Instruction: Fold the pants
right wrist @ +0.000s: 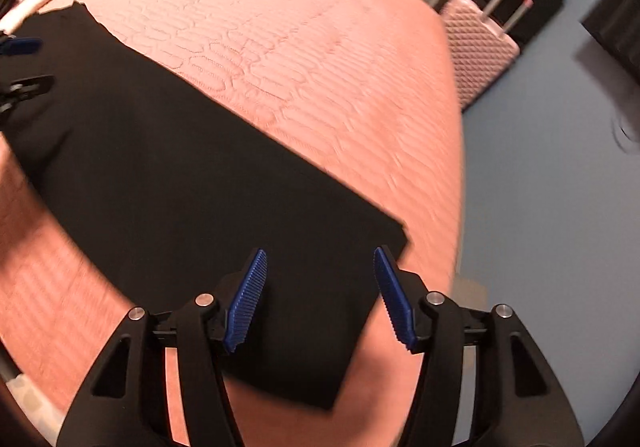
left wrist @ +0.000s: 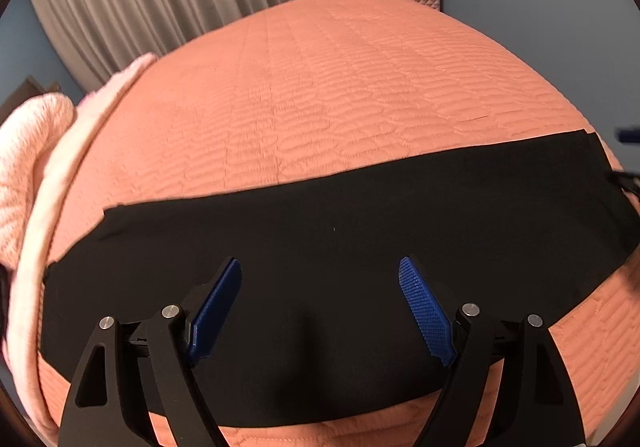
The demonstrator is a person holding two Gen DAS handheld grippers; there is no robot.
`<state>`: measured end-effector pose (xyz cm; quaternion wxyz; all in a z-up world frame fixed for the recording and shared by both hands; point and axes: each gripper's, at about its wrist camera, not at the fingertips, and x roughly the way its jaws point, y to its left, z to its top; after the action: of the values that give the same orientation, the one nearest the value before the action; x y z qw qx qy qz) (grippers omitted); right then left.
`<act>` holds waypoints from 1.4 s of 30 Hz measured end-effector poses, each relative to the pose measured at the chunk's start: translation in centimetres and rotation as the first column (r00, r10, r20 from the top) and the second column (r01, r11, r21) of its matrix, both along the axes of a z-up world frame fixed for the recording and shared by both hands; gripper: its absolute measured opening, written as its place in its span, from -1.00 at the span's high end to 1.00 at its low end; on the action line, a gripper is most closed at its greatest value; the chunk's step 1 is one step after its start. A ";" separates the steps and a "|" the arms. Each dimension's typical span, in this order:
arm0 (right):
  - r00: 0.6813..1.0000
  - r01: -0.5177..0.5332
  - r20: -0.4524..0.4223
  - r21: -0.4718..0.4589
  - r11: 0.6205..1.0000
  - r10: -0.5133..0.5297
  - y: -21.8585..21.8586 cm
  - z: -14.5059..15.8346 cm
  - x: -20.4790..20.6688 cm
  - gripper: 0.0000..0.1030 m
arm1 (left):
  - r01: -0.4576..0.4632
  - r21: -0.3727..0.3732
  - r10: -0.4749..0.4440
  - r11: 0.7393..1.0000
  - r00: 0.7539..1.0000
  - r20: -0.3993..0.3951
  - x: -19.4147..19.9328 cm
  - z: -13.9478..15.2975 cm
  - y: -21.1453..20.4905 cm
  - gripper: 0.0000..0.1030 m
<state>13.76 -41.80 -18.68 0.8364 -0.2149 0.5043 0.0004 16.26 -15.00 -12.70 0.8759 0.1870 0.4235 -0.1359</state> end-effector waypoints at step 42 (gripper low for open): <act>0.882 0.412 0.070 0.367 0.834 -0.467 2.8 0.1 -5.0 0.27 | -0.163 0.003 0.162 0.987 0.983 -0.085 1.9 -3.2 13.1 -0.54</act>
<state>8.77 -38.96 -18.54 0.8752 0.0561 0.4648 -0.1216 18.12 -1.86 -15.87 0.8657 0.1441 0.4739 -0.0725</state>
